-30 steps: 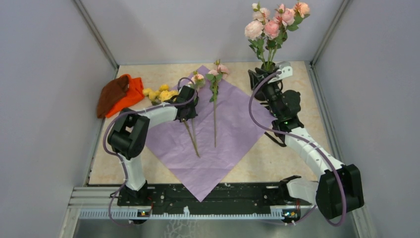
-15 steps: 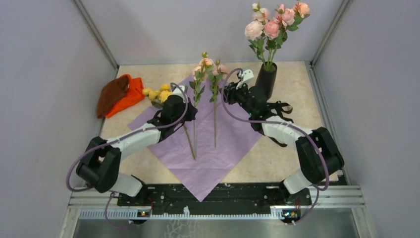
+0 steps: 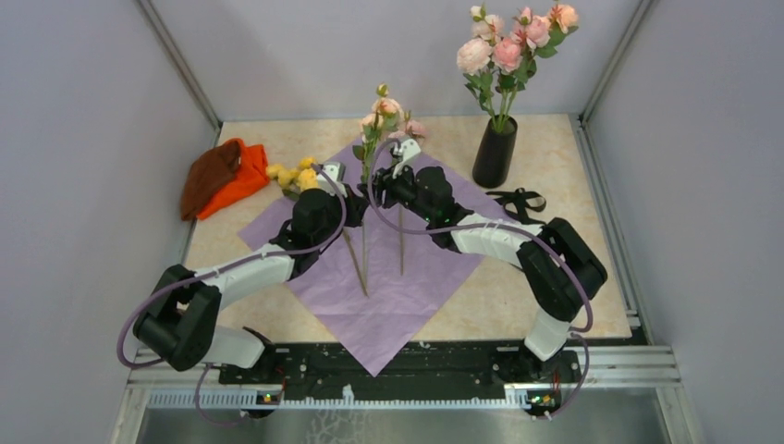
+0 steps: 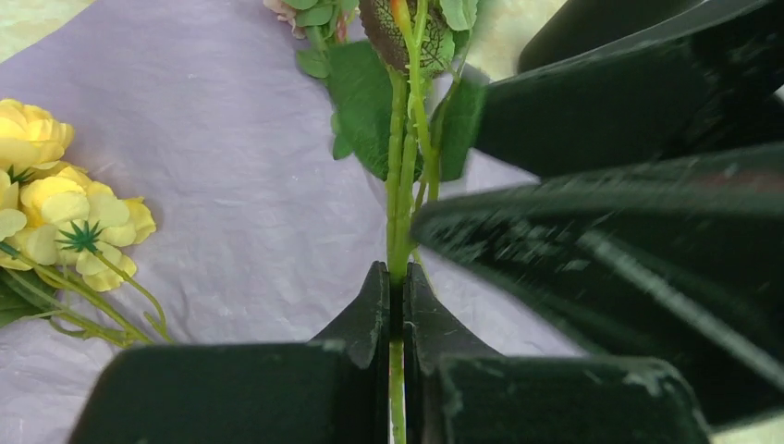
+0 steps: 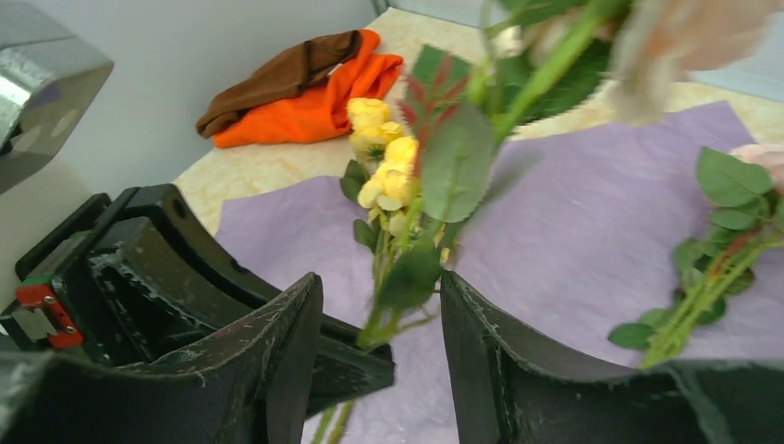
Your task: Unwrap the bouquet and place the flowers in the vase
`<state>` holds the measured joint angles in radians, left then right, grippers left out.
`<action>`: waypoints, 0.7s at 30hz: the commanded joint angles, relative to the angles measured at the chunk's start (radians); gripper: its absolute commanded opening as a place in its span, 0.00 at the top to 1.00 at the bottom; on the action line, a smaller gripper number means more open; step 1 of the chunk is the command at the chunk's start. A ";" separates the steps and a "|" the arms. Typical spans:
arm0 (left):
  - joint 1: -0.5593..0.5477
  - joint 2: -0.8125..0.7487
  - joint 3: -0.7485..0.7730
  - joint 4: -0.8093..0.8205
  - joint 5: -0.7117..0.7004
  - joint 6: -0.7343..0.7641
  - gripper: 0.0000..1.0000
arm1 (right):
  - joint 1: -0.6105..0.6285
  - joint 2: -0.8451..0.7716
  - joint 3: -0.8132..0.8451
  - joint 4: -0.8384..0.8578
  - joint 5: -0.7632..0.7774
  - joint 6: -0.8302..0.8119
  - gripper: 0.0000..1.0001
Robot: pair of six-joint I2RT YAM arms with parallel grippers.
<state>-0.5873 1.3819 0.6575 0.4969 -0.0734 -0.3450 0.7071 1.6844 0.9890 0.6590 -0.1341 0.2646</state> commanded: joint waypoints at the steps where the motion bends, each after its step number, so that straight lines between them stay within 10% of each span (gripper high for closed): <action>1: -0.012 -0.014 0.009 0.072 0.023 0.011 1.00 | 0.041 0.041 0.062 0.054 -0.016 0.003 0.50; 8: -0.017 -0.049 -0.001 0.058 0.010 0.015 1.00 | 0.057 0.080 0.084 0.060 -0.028 0.012 0.59; 14: -0.017 -0.084 -0.011 0.046 -0.009 0.024 1.00 | 0.056 0.075 0.088 0.068 -0.033 0.027 1.00; 21: -0.019 -0.087 -0.002 0.020 -0.012 0.026 1.00 | 0.057 0.061 0.081 0.070 -0.038 0.019 1.00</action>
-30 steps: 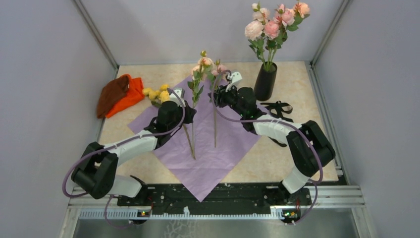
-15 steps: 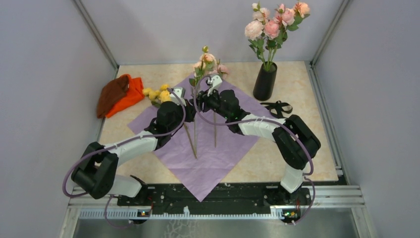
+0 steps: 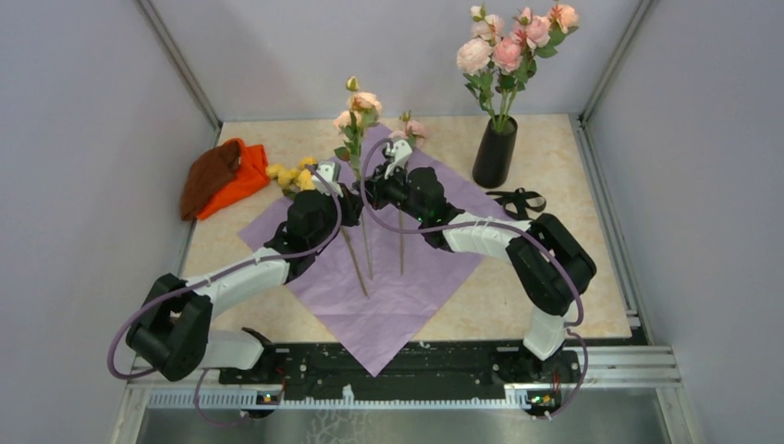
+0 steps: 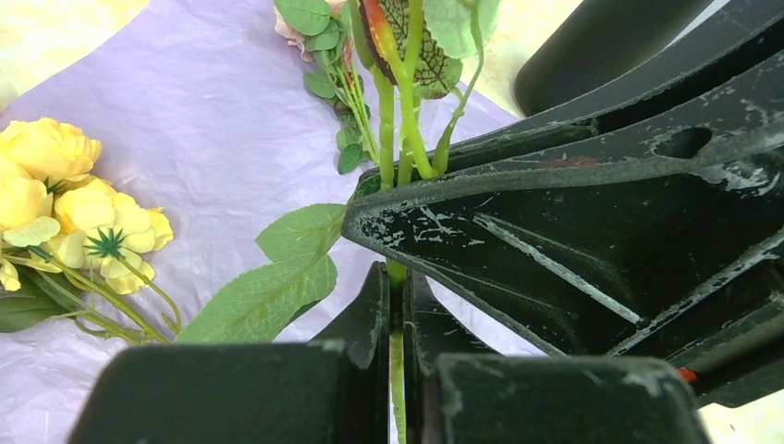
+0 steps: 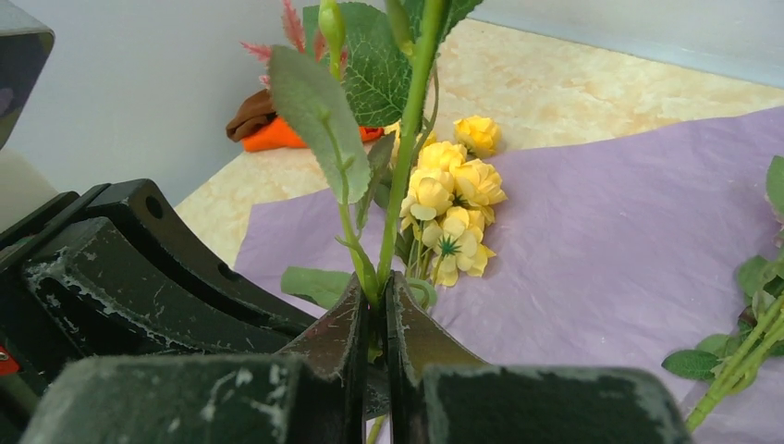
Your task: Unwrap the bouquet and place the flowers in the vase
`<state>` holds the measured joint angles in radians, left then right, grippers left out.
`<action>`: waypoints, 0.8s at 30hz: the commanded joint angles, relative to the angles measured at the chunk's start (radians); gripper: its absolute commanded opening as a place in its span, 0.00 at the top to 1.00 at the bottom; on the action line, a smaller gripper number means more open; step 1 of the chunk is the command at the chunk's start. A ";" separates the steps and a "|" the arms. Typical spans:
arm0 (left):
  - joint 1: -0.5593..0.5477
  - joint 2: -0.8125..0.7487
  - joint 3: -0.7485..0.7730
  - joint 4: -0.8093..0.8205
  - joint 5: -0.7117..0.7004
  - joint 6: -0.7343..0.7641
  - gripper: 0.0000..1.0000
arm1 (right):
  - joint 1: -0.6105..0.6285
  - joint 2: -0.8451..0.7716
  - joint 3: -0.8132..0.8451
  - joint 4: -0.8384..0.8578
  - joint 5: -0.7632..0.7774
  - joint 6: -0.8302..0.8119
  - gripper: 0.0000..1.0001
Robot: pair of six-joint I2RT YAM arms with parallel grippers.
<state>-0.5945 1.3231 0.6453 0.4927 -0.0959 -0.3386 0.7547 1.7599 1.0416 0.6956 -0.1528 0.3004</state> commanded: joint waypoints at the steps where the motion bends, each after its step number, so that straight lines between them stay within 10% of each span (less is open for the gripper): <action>1: -0.012 -0.032 0.010 0.018 0.009 0.019 1.00 | 0.009 -0.014 0.030 0.030 -0.020 -0.021 1.00; 7: -0.014 -0.073 -0.010 -0.013 -0.010 0.024 0.98 | 0.009 -0.004 0.064 0.019 -0.025 -0.031 1.00; 24: -0.015 -0.203 -0.049 -0.110 -0.040 0.029 0.44 | -0.006 -0.073 0.076 -0.033 0.060 -0.139 1.00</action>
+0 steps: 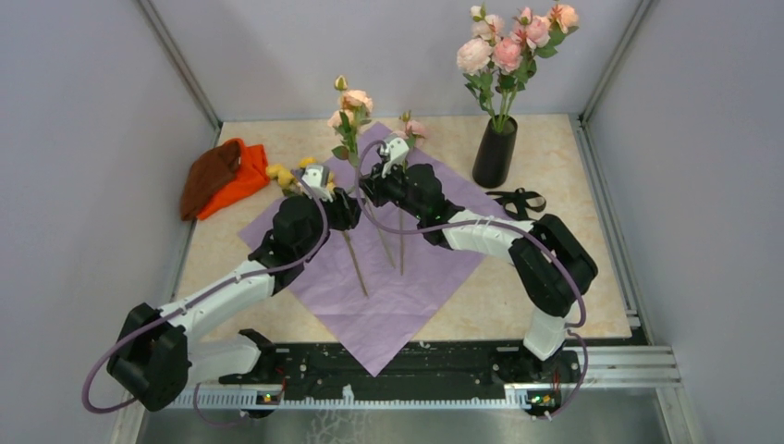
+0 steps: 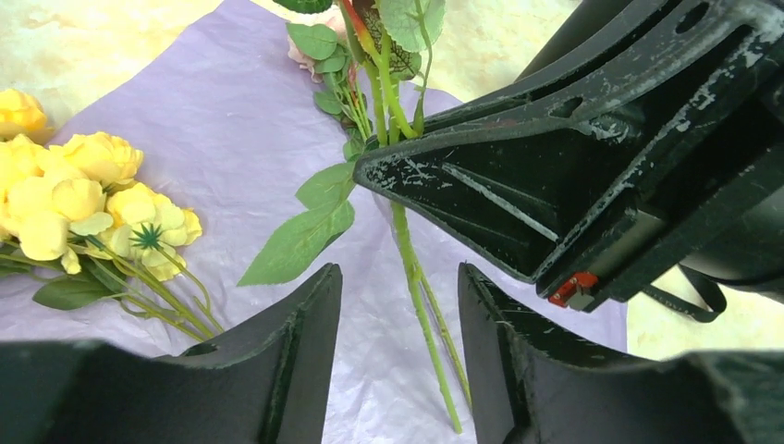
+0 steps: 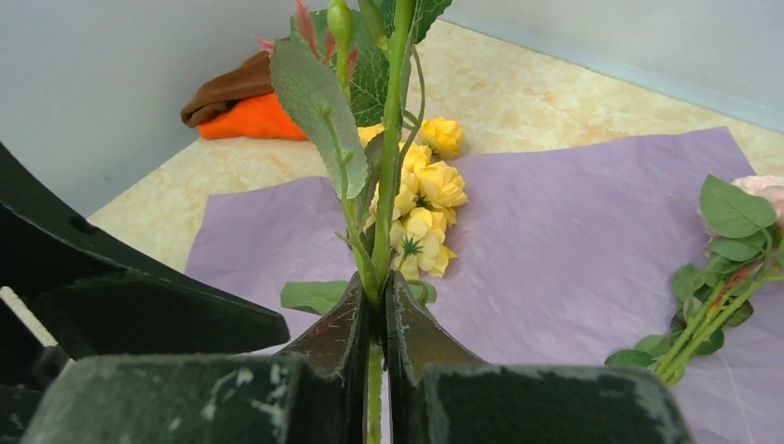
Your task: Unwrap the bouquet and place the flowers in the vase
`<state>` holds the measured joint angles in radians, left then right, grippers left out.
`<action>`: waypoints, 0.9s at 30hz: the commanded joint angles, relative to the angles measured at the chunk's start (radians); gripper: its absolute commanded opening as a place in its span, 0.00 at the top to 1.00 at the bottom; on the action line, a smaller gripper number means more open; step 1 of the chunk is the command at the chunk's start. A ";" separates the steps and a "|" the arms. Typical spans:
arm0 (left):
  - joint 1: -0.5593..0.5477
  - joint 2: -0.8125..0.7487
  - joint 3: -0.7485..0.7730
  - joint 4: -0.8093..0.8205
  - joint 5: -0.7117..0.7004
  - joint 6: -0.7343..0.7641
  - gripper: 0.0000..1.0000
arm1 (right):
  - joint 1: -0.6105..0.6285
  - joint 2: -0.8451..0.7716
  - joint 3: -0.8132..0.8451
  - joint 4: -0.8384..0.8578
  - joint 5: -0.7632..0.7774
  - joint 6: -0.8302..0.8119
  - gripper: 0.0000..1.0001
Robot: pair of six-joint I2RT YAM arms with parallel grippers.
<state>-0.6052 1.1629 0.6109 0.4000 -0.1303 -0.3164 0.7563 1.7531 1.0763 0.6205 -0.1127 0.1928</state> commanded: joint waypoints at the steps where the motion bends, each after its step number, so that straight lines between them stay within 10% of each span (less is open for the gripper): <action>1: -0.005 -0.052 -0.018 -0.020 -0.007 0.007 0.40 | -0.007 -0.070 0.039 0.041 0.021 -0.033 1.00; 8: -0.004 -0.103 -0.042 -0.049 -0.024 0.008 0.30 | -0.016 -0.093 0.034 0.030 0.044 -0.059 1.00; 13: -0.004 -0.137 -0.059 -0.060 -0.042 0.003 0.02 | -0.034 -0.122 0.027 0.018 0.076 -0.091 1.00; 27: -0.005 -0.120 -0.078 -0.061 -0.084 -0.018 0.01 | -0.128 -0.378 0.050 -0.099 0.226 -0.315 1.00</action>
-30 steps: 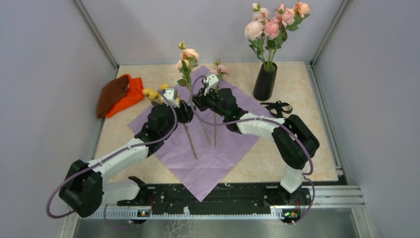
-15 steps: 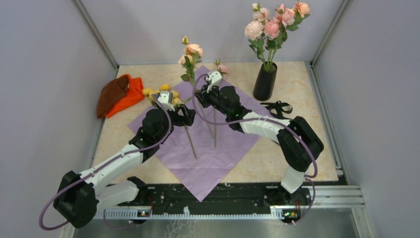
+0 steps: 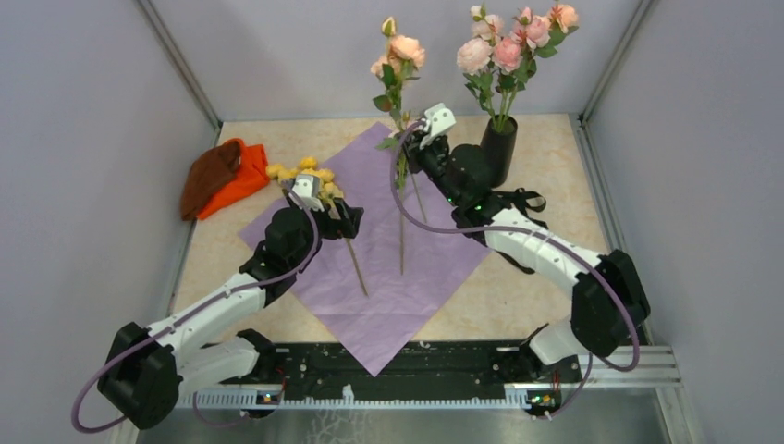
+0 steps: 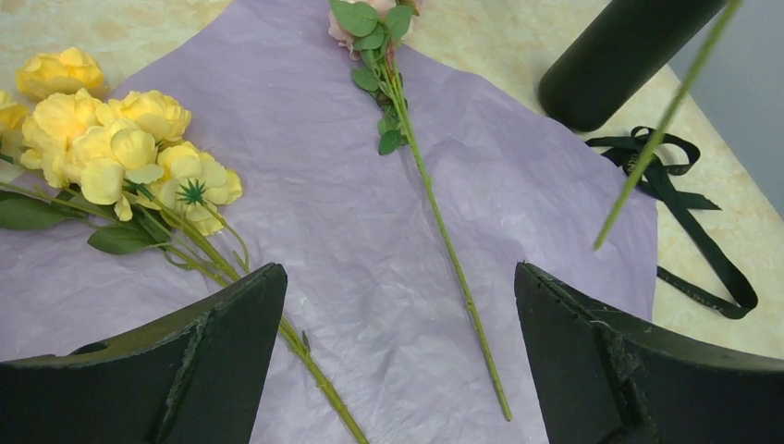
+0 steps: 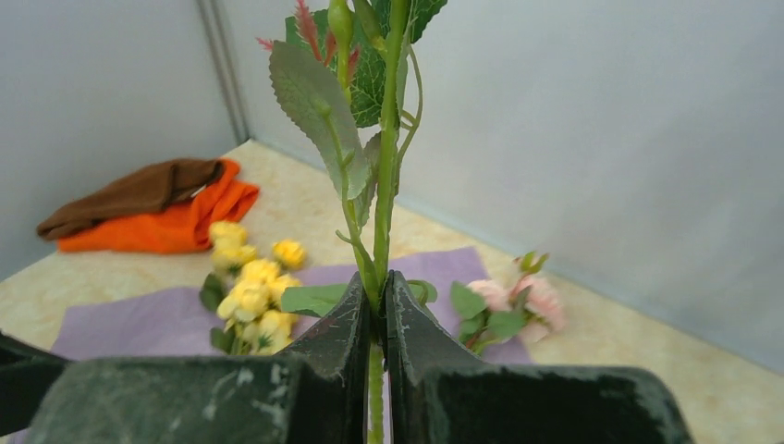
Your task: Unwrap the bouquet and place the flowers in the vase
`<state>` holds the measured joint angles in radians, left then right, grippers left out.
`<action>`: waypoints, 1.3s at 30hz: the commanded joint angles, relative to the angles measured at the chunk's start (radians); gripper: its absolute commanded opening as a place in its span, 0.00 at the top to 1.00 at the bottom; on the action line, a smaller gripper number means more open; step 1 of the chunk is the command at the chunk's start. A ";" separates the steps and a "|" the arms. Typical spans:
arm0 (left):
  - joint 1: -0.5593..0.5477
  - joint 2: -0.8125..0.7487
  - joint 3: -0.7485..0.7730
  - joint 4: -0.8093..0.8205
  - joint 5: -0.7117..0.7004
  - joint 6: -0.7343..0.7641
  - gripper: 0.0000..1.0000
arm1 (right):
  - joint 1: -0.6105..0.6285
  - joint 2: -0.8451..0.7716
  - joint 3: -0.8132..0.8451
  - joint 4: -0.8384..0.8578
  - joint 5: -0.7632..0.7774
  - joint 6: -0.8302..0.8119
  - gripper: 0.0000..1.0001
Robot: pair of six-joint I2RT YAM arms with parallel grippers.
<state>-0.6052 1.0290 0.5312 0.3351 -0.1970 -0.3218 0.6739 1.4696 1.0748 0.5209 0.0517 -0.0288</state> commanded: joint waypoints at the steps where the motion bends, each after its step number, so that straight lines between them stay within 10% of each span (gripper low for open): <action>1: -0.004 0.017 0.003 0.005 -0.017 -0.013 0.01 | -0.057 -0.112 0.056 -0.007 0.075 -0.109 1.00; 20: -0.005 0.111 0.019 0.021 -0.015 -0.024 0.01 | -0.318 -0.134 0.253 0.093 0.057 -0.277 1.00; 39: -0.005 0.199 0.049 0.011 -0.102 0.024 0.01 | -0.589 0.198 0.438 0.228 -0.142 -0.011 1.00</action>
<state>-0.6052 1.2156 0.5442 0.3359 -0.2680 -0.3222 0.1078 1.6596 1.4502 0.6533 -0.0326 -0.1211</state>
